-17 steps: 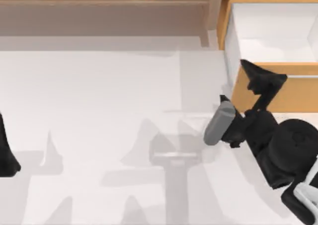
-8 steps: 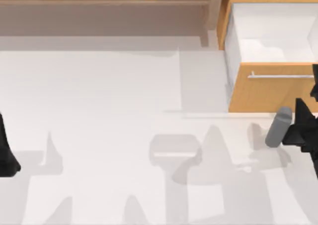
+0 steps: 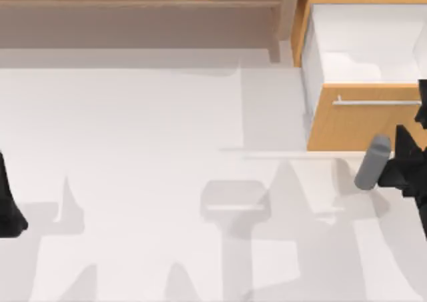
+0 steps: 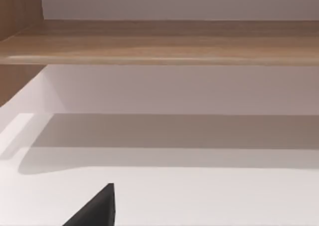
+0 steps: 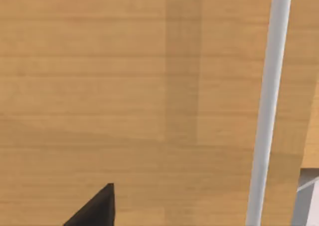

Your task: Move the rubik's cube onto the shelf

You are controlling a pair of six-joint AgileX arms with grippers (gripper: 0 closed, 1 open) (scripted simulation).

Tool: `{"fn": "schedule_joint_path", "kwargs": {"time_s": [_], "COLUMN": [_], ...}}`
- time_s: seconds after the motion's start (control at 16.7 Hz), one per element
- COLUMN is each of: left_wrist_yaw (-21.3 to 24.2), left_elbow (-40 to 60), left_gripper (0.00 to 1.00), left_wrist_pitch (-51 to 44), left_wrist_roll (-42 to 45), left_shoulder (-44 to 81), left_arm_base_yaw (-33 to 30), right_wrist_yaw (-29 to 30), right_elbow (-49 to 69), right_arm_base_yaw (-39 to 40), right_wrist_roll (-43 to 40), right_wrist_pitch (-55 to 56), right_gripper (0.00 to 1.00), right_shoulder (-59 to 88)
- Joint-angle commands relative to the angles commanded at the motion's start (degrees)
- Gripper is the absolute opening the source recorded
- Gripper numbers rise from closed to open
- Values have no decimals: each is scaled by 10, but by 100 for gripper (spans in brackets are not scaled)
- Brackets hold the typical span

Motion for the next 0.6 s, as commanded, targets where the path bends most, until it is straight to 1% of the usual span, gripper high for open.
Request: {"fn": "schedule_joint_path", "kwargs": {"time_s": [0.24,0.48,0.6], "left_wrist_yaw": [0,0,0], "left_elbow": [0,0,0], "left_gripper": [100,100,100], "left_wrist_pitch": [0,0,0], "left_wrist_roll": [0,0,0], "left_shoulder": [0,0,0], "left_arm_base_yaw": [0,0,0], "right_wrist_yaw": [-13,-13,-13], "right_elbow": [28,29,29], "right_arm_base_yaw": [-13,-13,-13], "right_wrist_roll": [0,0,0], "right_wrist_pitch": [-25,-26,-26], "right_gripper": [100,100,85], "right_shoulder": [3,3,3]}}
